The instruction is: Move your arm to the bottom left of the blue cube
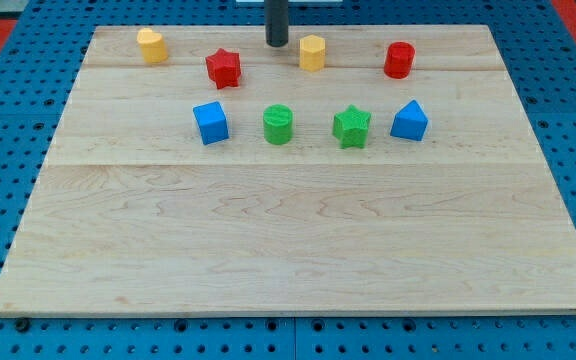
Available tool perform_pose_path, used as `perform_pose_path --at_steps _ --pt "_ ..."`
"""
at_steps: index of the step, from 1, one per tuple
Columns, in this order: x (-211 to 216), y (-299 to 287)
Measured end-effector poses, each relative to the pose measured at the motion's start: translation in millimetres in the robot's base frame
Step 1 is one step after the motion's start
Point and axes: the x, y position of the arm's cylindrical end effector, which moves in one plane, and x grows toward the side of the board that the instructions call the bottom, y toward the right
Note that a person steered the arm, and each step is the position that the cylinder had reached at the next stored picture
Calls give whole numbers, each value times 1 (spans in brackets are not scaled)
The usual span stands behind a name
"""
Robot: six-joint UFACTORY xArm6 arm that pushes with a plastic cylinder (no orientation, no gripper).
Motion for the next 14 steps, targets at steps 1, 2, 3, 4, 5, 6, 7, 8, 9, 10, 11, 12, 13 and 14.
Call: perform_pose_path --at_steps 1,2,3,4,5,6,7,8,9,10,11,12,13,14 --pt "-3 46" --pt "6 53" --pt "26 51" --pt "4 13" --pt "-3 -55" --pt "-17 -96" --pt "-12 -137" --pt "-15 -177" --pt "21 -175" --pt "0 -175" --pt "15 -128" --pt "41 -95" --pt "53 -118" --pt "52 -142"
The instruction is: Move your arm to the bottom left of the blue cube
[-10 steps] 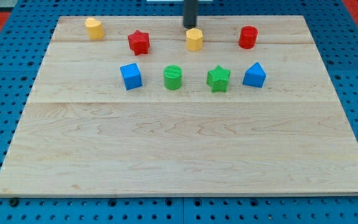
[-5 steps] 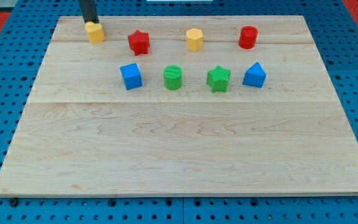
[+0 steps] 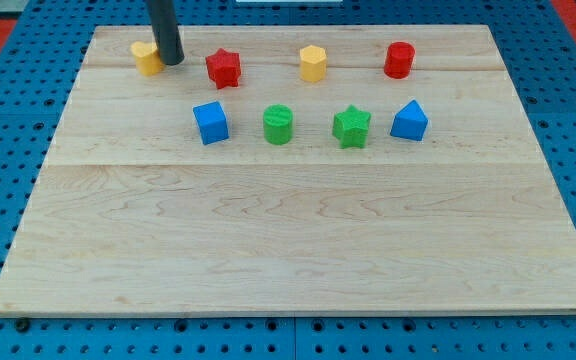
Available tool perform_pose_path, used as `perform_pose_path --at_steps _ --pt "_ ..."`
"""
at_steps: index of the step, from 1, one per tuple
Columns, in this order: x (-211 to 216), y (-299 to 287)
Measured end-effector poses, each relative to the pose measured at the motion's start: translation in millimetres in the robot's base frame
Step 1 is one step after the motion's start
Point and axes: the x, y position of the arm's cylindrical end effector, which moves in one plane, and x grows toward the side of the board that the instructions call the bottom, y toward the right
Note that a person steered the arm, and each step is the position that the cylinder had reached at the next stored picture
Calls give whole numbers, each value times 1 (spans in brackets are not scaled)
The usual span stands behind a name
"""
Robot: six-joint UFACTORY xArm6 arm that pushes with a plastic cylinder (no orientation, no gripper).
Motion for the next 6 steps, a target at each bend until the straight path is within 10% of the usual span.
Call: perform_pose_path --at_steps 6 --pt "58 77"
